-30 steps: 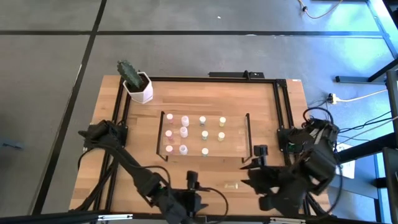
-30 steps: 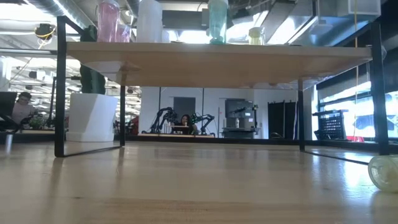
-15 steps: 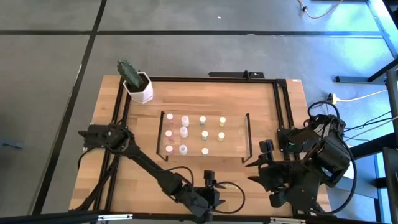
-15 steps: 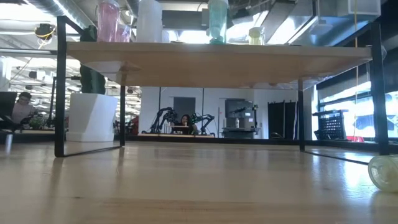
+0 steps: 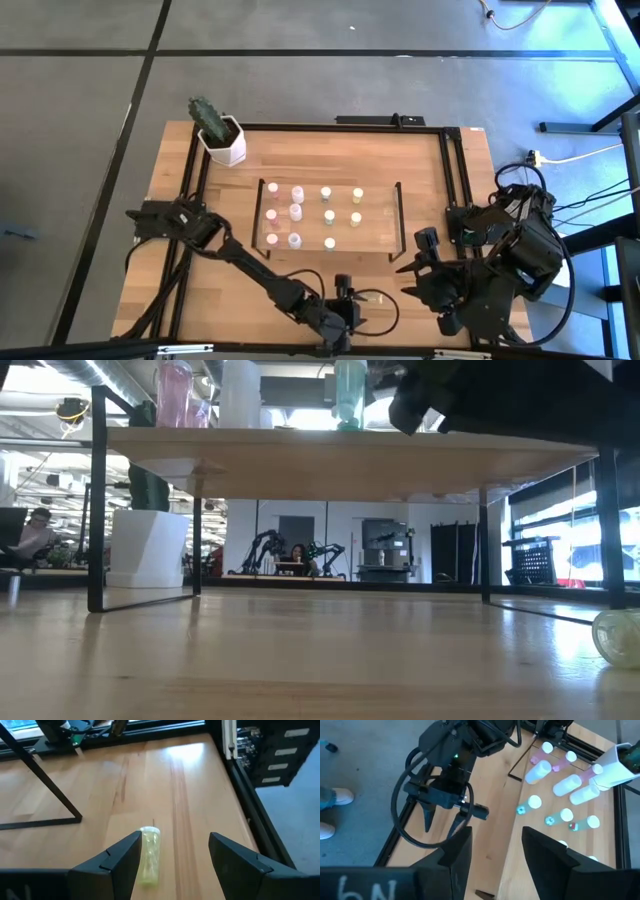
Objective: Pick and place medicine bottles onto shelf by color
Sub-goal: Put the yellow pill bottle on the shelf aligned with the other yellow pill bottles
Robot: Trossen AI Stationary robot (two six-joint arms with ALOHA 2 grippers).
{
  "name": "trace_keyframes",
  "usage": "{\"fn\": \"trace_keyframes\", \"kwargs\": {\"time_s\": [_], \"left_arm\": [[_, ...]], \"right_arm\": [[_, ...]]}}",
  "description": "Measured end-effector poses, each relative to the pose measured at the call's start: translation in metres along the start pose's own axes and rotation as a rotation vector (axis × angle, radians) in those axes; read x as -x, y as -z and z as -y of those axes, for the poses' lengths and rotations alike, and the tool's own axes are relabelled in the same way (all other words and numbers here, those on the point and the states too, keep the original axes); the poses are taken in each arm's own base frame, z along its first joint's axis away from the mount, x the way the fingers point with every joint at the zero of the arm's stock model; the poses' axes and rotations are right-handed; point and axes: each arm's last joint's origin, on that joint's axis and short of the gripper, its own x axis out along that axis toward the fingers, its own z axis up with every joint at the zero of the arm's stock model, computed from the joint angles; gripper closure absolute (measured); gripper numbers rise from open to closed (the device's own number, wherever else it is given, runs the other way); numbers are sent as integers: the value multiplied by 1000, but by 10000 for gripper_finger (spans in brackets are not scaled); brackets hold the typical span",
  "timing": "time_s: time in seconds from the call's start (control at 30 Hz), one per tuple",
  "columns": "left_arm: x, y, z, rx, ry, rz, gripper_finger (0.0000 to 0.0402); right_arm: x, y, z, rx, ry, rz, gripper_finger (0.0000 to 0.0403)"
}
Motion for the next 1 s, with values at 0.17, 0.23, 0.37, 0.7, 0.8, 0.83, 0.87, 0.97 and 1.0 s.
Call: {"fn": "trace_keyframes", "kwargs": {"time_s": [0.17,0.23,0.37,0.7,0.8,0.83,0.87,0.97,1.0], "left_arm": [[-5,-4,-7,25,-8,27,178],[-5,-5,-7,27,-7,35,178],[-5,-6,-6,26,35,33,178],[10,-52,-8,-80,31,-20,178],[14,-67,-17,-94,16,-60,178],[15,-74,-20,-88,15,-55,178],[16,-80,-22,-76,22,-43,178],[17,-89,-28,-58,68,-33,178],[15,-88,-29,-59,75,-42,178]], "right_arm": [[0,0,0,-1,0,0,228],[0,-1,0,-3,-2,5,228],[0,-2,-1,-12,-6,18,228],[0,-6,-2,-34,-19,53,228],[0,-7,-2,-39,-21,59,228],[0,-7,-2,-38,-21,60,228],[0,-7,-2,-39,-22,62,228],[0,-7,-2,-43,-23,67,228],[0,-8,-3,-44,-24,69,228]]}}
